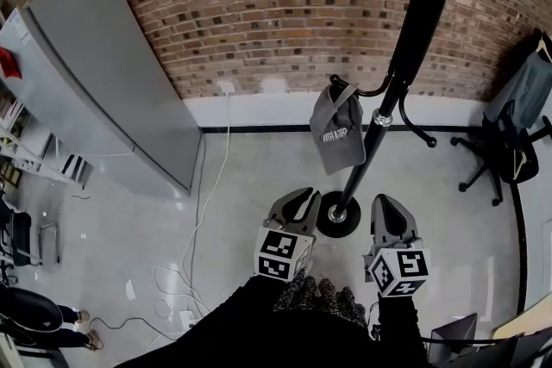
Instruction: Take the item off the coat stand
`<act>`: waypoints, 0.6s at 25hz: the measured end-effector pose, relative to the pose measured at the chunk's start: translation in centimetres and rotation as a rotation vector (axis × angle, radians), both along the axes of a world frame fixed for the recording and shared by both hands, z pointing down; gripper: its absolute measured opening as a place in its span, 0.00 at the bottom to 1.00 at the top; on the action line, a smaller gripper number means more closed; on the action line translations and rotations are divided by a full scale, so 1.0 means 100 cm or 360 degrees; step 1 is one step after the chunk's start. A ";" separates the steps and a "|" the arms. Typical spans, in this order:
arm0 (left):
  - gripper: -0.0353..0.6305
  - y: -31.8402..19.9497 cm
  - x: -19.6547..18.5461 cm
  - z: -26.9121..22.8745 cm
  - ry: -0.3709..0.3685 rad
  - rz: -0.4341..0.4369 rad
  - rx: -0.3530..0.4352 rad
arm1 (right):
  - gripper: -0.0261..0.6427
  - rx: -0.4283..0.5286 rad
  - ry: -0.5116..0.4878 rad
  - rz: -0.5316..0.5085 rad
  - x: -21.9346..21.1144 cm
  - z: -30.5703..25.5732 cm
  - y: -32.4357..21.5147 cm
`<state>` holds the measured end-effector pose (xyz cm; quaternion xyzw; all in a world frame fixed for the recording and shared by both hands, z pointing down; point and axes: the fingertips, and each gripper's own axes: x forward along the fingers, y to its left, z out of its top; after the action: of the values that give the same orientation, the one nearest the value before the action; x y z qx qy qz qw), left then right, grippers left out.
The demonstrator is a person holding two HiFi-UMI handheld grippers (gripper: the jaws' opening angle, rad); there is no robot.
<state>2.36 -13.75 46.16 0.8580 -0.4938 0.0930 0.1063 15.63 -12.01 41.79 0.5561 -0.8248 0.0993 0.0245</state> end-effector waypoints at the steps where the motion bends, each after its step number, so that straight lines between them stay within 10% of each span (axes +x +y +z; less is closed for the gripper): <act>1: 0.13 -0.005 0.001 0.002 -0.0001 0.0009 0.0001 | 0.05 0.0000 0.0006 0.0008 0.000 0.000 -0.004; 11: 0.14 -0.055 -0.001 0.038 0.0028 0.0062 -0.0097 | 0.05 -0.0051 0.0057 0.0076 -0.002 0.006 -0.032; 15: 0.42 -0.071 0.000 0.061 0.0084 0.0053 -0.0187 | 0.05 -0.0085 0.0073 0.0100 -0.004 0.013 -0.041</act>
<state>2.39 -20.82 52.22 0.8606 -0.4701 0.1011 0.1678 15.25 -16.06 43.12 0.5830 -0.8032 0.1093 0.0553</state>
